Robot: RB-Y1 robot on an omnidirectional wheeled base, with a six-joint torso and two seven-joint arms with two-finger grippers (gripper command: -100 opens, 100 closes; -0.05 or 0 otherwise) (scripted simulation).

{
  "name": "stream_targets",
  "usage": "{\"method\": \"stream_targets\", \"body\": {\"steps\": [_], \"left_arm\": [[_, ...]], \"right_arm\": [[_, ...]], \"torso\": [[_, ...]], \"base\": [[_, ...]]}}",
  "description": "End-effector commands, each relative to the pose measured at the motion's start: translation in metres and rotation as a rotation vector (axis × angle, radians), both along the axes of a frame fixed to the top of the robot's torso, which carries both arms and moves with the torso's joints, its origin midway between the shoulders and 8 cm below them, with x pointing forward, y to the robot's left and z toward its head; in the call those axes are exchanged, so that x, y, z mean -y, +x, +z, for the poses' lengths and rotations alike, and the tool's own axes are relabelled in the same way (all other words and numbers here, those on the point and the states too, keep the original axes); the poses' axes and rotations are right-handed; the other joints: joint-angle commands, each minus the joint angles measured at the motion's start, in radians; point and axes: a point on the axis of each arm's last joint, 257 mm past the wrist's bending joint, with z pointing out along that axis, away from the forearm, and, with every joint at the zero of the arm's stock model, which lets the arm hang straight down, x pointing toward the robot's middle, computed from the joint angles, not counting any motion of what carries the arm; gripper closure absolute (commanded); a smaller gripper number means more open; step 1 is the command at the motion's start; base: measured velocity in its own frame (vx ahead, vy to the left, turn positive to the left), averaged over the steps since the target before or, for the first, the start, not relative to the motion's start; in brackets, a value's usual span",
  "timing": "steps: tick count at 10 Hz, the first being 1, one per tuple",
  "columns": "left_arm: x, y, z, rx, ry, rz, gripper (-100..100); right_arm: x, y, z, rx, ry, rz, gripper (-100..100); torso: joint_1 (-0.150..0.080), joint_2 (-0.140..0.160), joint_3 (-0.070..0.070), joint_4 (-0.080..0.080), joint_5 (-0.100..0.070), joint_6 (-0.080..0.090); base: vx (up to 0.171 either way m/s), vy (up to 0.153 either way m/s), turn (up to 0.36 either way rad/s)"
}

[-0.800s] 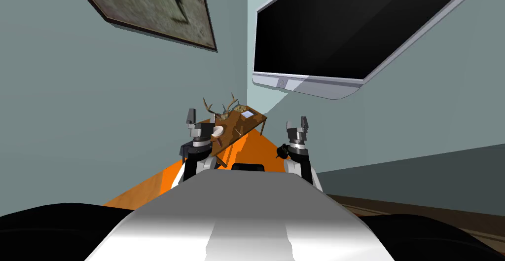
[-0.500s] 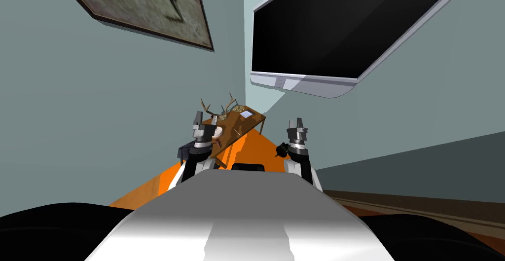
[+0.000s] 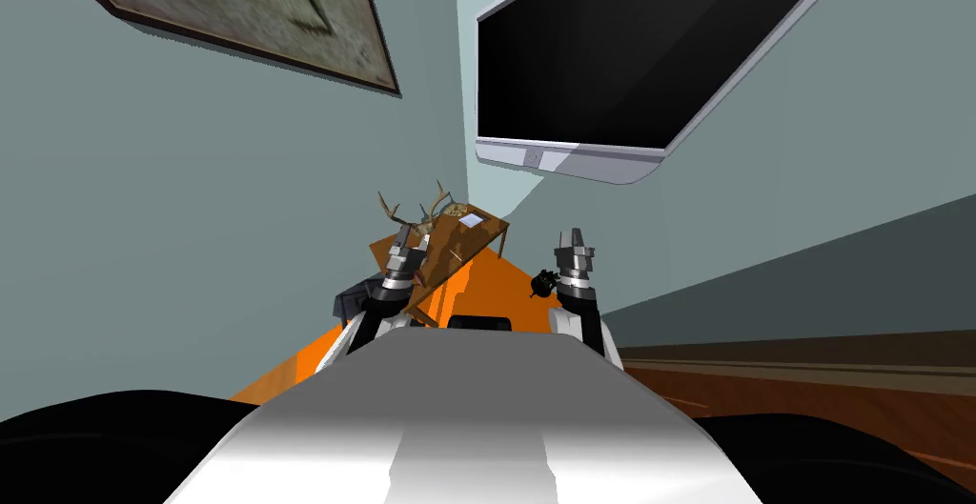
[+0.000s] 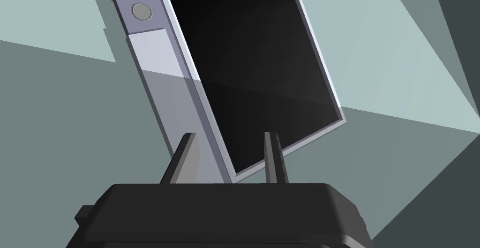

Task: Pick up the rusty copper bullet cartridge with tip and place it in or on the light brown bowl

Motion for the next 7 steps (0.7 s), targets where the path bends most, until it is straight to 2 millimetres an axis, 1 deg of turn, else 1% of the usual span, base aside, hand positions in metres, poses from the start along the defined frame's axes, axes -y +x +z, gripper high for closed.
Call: {"method": "stream_targets", "body": {"steps": [1, 4, 7], "left_arm": [[0.005, -0.001, -0.024, -0.075, 0.016, -0.032, -100], [0.012, -0.002, -0.075, -0.232, 0.047, -0.089, -100], [0.015, -0.012, -0.136, -0.416, 0.07, -0.14, -100]], "right_arm": [[0.0, 0.0, 0.0, 0.0, 0.0, 0.0, 0], [0.0, 0.0, 0.0, 0.0, 0.0, 0.0, 0], [0.0, 0.0, 0.0, 0.0, 0.0, 0.0, 0]], "torso": [[0.0, 0.0, 0.0, 0.0, 0.0, 0.0], [0.0, -0.001, 0.0, 0.0, 0.0, 0.0], [0.0, -0.001, -0.001, 0.0, 0.0, 0.0]], "base": [[-0.01, 0.061, -0.191], [-0.014, 0.068, -0.213], [0.0, 0.063, -0.23]]}}
